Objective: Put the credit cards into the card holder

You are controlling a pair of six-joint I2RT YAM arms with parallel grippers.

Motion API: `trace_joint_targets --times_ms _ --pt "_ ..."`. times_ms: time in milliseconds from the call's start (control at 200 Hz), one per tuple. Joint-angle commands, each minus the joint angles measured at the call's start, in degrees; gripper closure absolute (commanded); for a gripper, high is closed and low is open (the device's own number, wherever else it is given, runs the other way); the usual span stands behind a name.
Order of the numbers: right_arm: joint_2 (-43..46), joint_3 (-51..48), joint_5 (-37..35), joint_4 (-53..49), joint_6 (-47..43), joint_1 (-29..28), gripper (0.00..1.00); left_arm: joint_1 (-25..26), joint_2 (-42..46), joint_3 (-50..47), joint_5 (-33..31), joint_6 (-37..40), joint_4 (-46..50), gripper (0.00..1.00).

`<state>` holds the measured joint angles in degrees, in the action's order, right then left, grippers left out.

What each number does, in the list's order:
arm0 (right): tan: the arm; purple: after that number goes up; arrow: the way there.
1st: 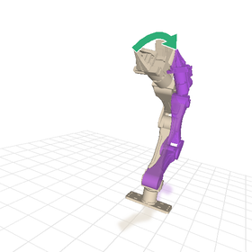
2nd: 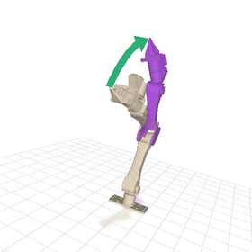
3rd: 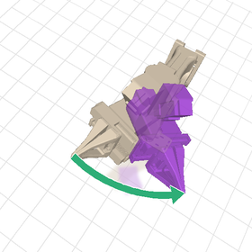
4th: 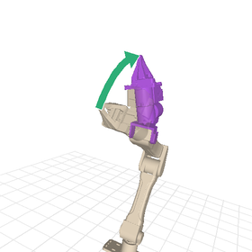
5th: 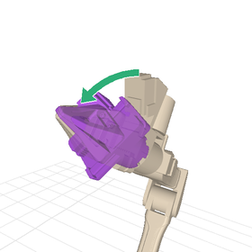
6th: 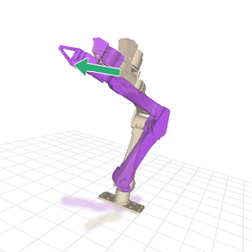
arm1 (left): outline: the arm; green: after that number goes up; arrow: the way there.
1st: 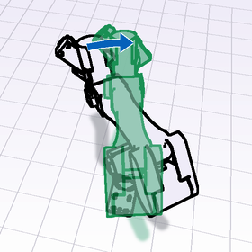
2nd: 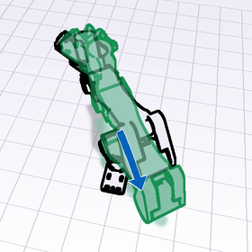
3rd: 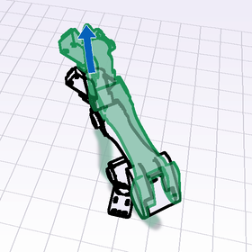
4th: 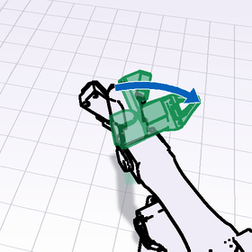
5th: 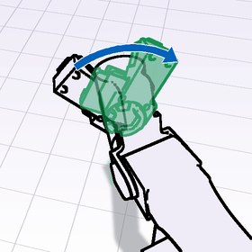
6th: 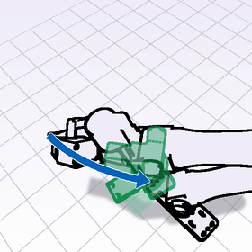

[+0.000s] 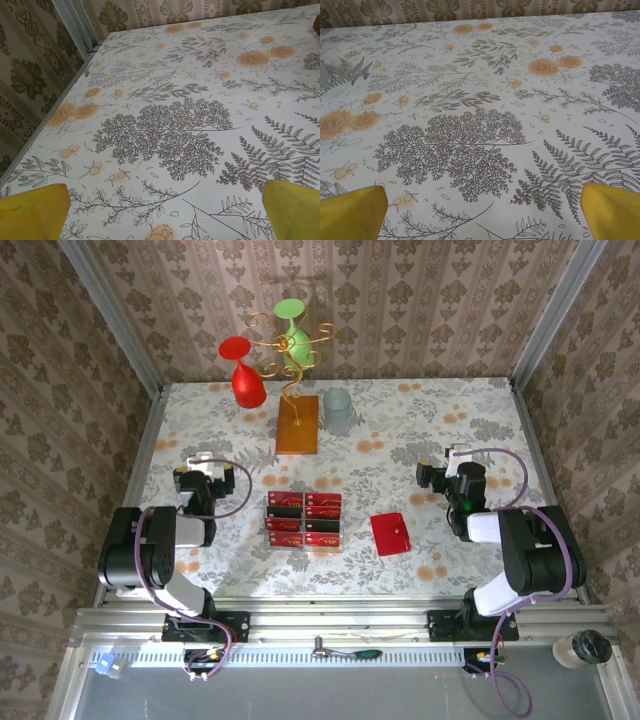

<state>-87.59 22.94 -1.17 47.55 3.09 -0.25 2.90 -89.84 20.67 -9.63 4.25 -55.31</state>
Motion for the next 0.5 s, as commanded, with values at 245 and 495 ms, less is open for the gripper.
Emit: trace_joint_targets --times_ms 245,495 --pt "0.05 0.97 0.56 0.17 -1.01 0.25 0.00 -0.48 0.42 1.22 1.28 -1.35 1.24 0.00" --pt "0.10 0.88 0.55 0.26 -0.98 0.25 0.00 -0.79 0.53 1.33 1.84 -1.53 1.43 0.00"
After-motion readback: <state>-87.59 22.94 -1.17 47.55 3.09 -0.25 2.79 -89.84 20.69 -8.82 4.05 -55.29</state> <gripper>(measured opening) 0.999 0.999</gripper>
